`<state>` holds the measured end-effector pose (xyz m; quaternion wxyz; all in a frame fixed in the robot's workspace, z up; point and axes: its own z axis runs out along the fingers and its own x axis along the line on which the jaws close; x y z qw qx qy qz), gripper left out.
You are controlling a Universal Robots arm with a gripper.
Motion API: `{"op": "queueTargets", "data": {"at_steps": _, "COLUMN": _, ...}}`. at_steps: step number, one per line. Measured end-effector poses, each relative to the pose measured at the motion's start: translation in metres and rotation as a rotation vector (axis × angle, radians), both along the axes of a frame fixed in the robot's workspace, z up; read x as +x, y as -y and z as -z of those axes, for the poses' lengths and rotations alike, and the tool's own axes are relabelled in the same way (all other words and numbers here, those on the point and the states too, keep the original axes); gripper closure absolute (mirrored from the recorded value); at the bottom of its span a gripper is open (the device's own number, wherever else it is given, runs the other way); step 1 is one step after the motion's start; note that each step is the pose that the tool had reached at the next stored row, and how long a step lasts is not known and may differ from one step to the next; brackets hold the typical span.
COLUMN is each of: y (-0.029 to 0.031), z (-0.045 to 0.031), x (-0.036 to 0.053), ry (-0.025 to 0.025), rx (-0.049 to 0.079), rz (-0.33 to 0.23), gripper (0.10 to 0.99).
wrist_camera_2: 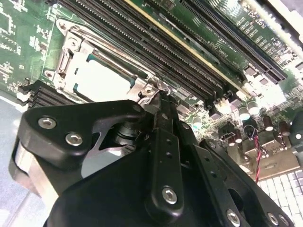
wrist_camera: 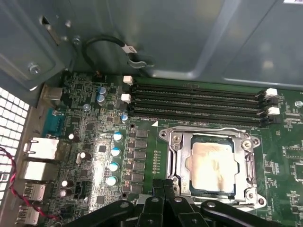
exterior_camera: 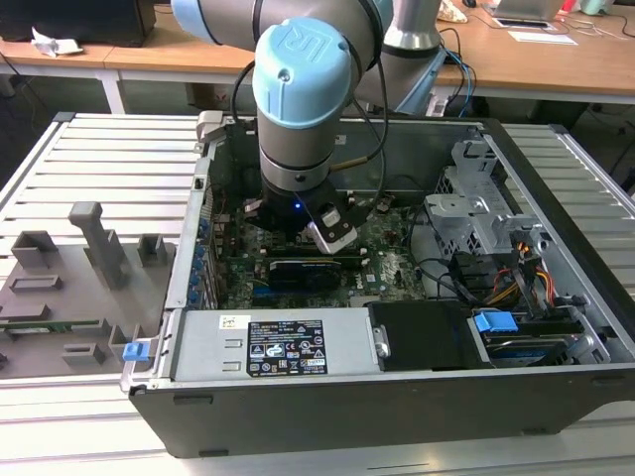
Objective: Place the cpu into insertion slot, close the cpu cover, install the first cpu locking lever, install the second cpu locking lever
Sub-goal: 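Install the second cpu locking lever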
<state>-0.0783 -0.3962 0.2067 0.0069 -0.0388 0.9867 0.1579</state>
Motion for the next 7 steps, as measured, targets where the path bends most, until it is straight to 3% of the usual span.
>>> {"op": "queueTargets", "data": {"at_steps": 7, "y": -0.0001, "z": -0.0079, "x": 0.0000, "ry": 0.0001, "rx": 0.000, "rz": 0.000, "gripper": 0.980}}
